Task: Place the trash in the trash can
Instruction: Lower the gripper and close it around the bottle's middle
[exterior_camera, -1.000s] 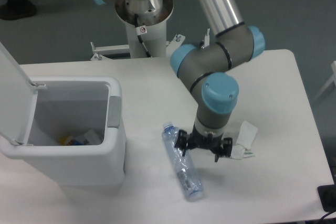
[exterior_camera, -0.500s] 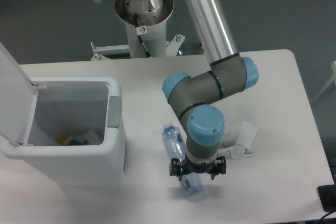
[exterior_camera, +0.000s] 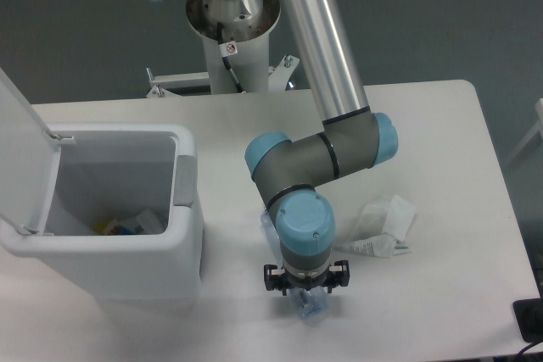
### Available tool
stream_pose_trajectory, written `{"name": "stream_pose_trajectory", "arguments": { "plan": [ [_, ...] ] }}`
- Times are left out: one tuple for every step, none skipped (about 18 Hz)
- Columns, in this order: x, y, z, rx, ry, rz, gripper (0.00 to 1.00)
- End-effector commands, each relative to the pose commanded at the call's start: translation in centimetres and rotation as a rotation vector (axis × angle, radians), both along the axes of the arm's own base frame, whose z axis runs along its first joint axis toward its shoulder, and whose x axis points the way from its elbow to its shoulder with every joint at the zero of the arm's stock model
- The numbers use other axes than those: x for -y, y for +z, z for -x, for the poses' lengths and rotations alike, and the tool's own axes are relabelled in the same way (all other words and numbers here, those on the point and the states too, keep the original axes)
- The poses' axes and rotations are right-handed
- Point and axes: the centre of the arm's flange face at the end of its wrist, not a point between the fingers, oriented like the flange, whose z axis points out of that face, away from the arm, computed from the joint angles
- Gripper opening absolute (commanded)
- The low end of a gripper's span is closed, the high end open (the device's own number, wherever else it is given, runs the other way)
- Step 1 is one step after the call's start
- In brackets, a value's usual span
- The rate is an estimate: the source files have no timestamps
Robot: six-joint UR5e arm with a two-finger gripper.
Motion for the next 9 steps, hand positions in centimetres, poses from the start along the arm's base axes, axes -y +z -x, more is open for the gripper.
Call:
{"name": "stream_pose_trajectory", "arguments": {
  "plan": [
    [-0.1, 0.3, 0.1, -0.003, 0.0, -0.003, 0.48],
    [-0.1, 0.3, 0.1, -0.003, 0.0, -0.003, 0.47],
    [-0.1, 0.4, 0.1, -0.004, 0.0, -0.004, 0.44],
    [-0.1, 0.7, 0.1, -0.005, 0.0, -0.01, 0.43],
    [-0.2, 1.0, 0.0, -0.002, -0.001, -0.019, 0.43],
    [-0.2, 1.4, 0.0, -0.005, -0.001, -0.025, 0.43],
    [-0.2, 2.2, 0.0, -0.009, -0.005, -0.036, 0.43],
    [-0.2, 2.7, -0.1, -0.006, -0.004, -0.049, 0.43],
    [-0.2, 3.2, -0.2, 0.004, -0.005, -0.068, 0.42]
  ]
}}
